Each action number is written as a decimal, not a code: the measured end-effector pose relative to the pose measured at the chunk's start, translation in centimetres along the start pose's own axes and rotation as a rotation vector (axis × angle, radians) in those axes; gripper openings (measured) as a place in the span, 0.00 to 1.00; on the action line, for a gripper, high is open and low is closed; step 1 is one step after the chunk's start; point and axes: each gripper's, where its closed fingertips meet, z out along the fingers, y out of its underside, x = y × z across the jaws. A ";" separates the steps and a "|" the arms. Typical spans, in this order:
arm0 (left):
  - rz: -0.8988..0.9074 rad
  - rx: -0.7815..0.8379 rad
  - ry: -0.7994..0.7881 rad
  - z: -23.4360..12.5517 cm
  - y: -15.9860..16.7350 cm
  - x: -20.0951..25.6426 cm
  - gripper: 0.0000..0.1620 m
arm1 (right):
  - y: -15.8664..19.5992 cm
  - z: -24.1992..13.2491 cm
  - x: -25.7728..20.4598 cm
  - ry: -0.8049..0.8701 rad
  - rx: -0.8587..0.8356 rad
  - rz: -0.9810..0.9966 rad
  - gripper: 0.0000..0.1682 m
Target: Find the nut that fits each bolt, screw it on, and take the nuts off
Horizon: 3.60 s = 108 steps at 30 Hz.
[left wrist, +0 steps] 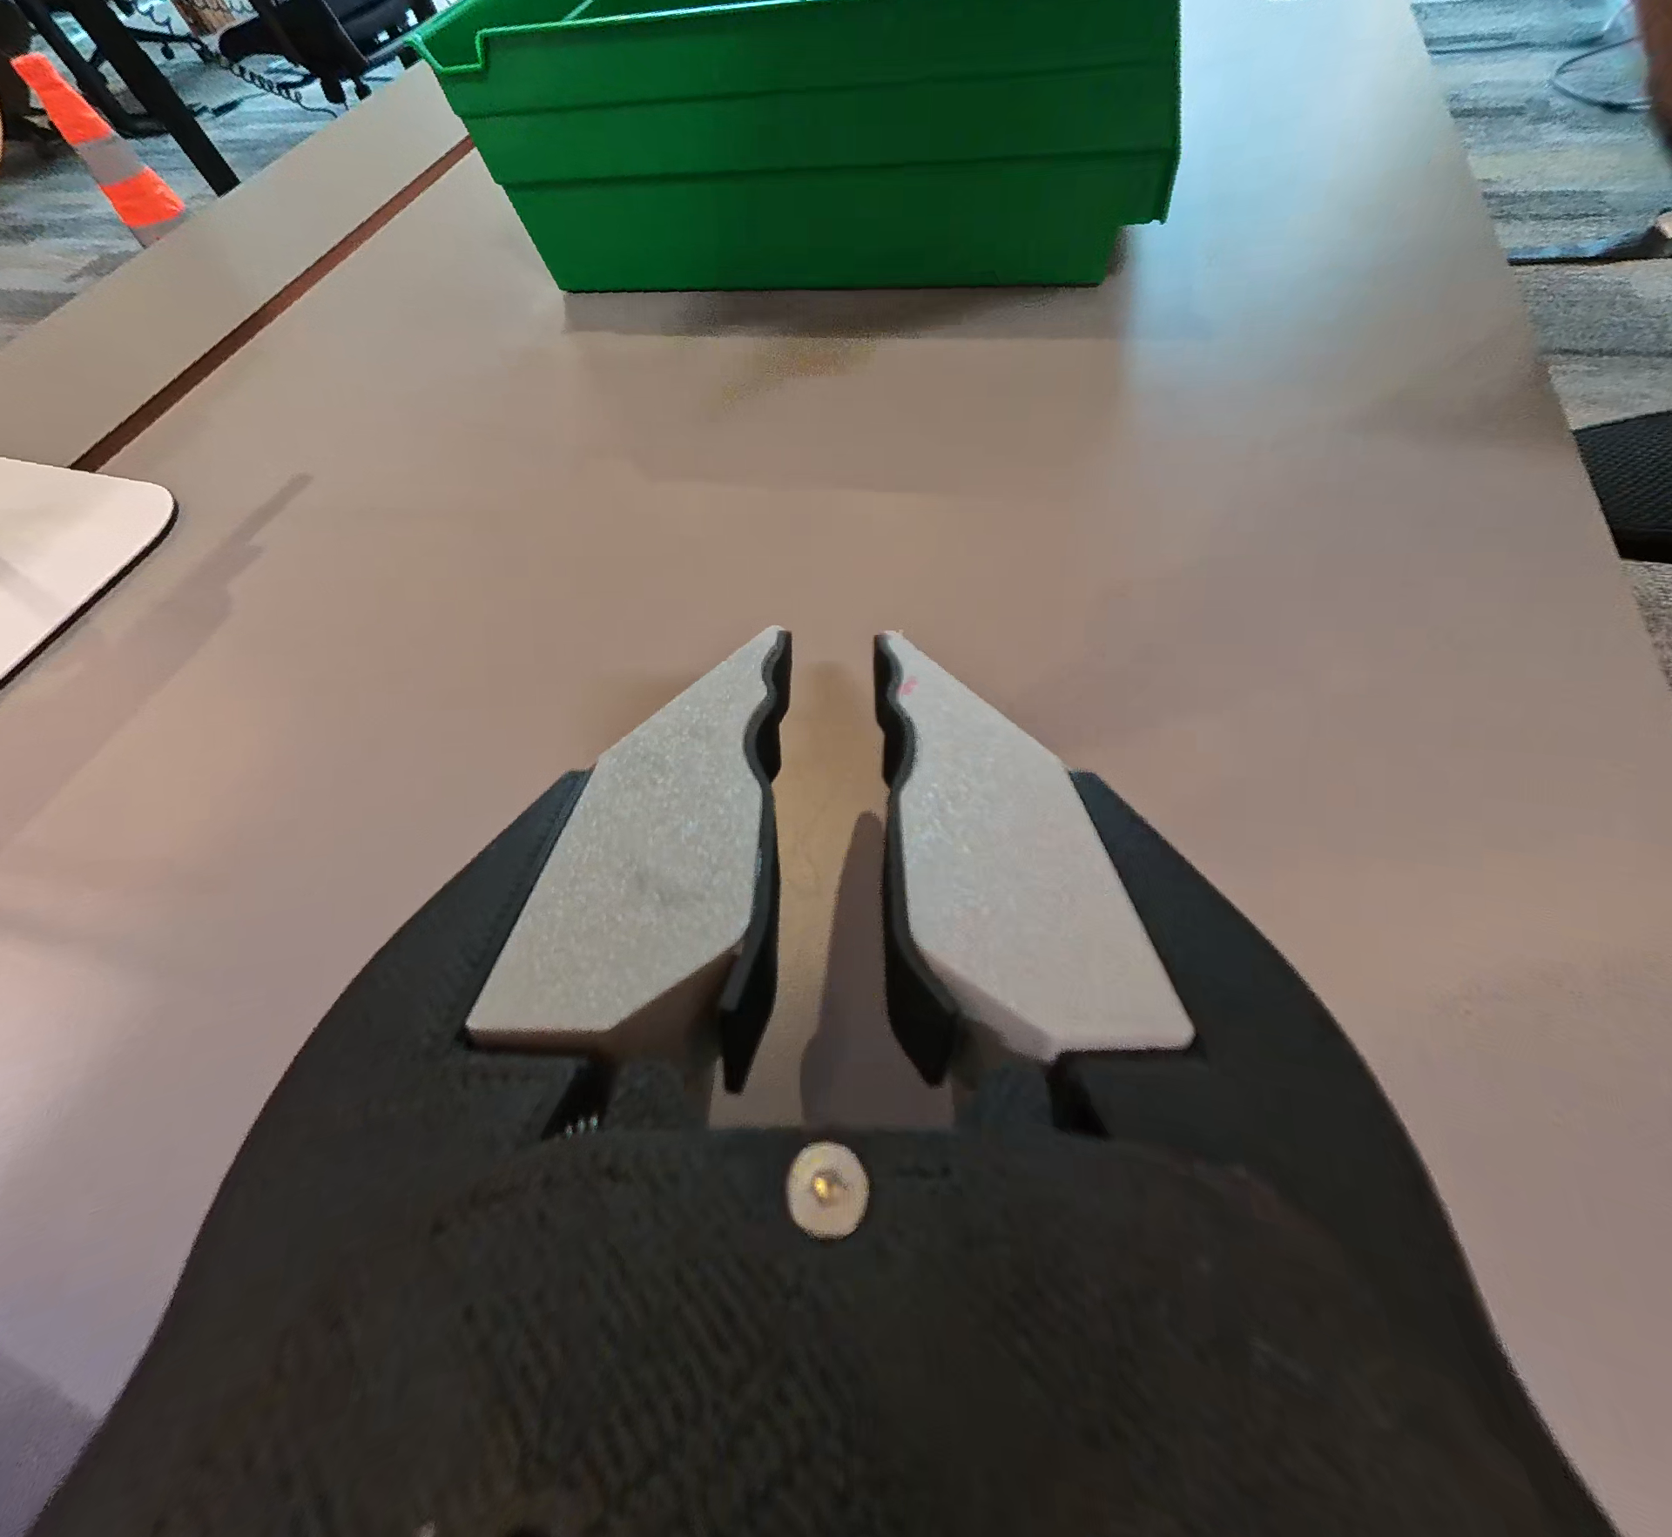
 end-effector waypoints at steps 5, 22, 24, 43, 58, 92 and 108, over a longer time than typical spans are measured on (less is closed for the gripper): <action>-0.207 0.077 0.132 -1.8 -1.0 2.1 0.14 | 5.3 7.3 0.7 0.039 0.098 0.063 0.23; -0.555 -0.670 -0.513 -28.7 9.5 -19.5 0.12 | 5.2 6.8 -0.9 -0.049 0.151 0.110 0.21; -0.317 -0.890 -0.515 -29.9 10.9 -20.5 0.15 | 5.8 7.4 -1.4 -0.069 0.123 0.099 0.21; 0.365 -1.654 -0.033 -29.6 22.0 -21.1 0.09 | 3.7 5.5 -2.1 -0.142 0.212 0.148 0.21; 0.156 -1.285 -0.241 -29.3 17.1 -18.4 0.00 | 3.8 5.7 -3.0 -0.165 0.191 0.127 0.21; -0.324 -0.290 -0.405 -20.2 -1.9 -13.5 0.05 | 3.1 5.3 -4.9 -0.230 0.232 0.073 0.22; -0.357 0.662 0.134 -5.2 -14.0 -0.7 0.04 | -0.4 2.2 -4.2 0.004 0.503 -0.130 0.18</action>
